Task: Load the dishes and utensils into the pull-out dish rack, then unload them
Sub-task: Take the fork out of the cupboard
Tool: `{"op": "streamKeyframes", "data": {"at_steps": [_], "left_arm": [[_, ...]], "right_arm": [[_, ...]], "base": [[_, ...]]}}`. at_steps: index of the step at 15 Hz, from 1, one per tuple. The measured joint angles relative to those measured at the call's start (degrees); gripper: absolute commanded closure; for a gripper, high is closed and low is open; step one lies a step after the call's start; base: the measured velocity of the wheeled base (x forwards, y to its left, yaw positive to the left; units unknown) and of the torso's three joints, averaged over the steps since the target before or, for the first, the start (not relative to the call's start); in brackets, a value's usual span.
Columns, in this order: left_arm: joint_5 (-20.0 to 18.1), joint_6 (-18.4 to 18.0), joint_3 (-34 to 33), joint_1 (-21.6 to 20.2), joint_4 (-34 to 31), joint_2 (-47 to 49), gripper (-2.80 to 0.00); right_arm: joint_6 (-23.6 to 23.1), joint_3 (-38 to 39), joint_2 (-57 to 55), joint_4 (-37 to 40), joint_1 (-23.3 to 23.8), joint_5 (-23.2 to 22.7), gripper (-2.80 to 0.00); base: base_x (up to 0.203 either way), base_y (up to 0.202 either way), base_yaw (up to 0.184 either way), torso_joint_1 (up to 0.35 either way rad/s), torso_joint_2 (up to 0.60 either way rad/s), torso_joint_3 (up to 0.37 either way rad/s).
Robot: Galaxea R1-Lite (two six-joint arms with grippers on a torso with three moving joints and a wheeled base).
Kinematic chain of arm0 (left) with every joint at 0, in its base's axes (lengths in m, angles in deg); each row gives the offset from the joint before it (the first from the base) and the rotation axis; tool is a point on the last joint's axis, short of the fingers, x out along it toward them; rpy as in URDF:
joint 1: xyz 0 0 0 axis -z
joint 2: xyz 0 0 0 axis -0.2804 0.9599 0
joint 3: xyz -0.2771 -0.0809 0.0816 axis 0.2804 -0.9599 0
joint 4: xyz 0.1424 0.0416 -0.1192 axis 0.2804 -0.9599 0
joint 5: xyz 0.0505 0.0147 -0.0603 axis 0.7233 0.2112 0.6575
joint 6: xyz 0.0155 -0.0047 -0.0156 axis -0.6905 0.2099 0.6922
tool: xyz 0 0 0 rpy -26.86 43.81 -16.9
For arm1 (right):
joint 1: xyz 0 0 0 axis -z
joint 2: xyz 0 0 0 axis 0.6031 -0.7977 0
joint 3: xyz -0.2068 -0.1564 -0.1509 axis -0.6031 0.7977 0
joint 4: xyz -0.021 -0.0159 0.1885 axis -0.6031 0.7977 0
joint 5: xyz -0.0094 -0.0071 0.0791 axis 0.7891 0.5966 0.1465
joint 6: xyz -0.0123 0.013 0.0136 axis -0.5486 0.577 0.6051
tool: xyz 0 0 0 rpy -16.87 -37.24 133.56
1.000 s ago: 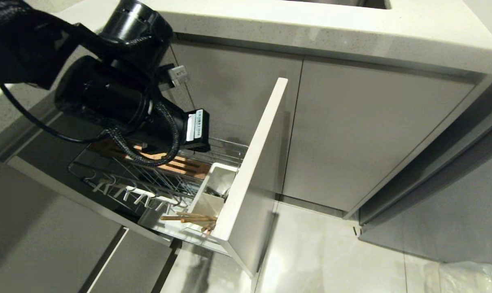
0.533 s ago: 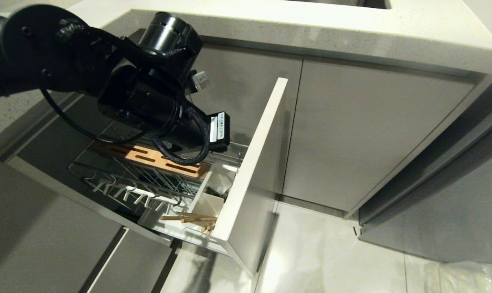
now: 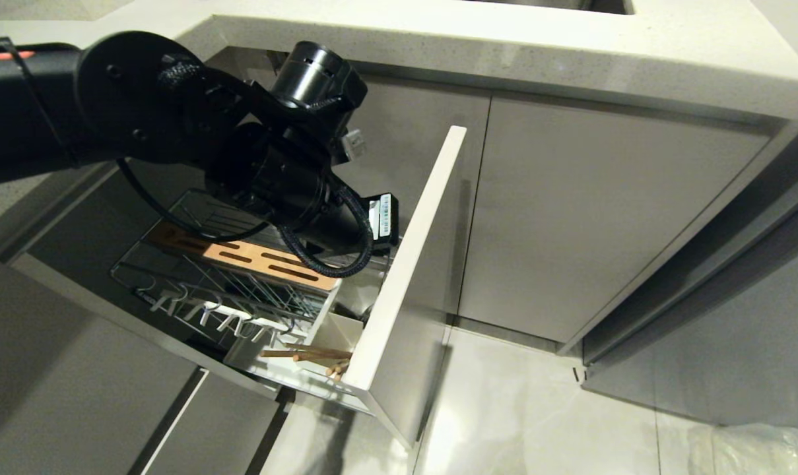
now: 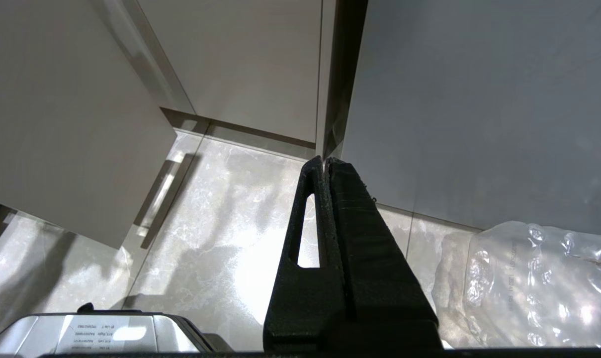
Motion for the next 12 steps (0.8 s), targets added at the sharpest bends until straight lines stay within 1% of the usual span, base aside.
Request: {"op": "streamKeyframes", "data": {"at_steps": [2,5,12], "left_arm": [[0.20,0.01,0.36,0.00,0.00,0.50,-2.80],[1.56,0.06,0.77,-0.06,0.03,0.86,-2.80],[2.11,0.26,2.69,-1.60,0.11,4.17,-2.80]], "right_arm": [[0.00,0.00,0.00,0.00,0.00,0.00,0.00],[0.00,0.00,0.00,0.00,0.00,0.00,0.00],[0.00,0.00,-0.01,0.00,0.00,0.00,0.00]], "base": [[0.000,0.000,0.000,0.000,0.00,0.000],[0.000,0.000,0.000,0.000,0.00,0.000],[0.000,0.000,0.000,0.000,0.00,0.000]]}}
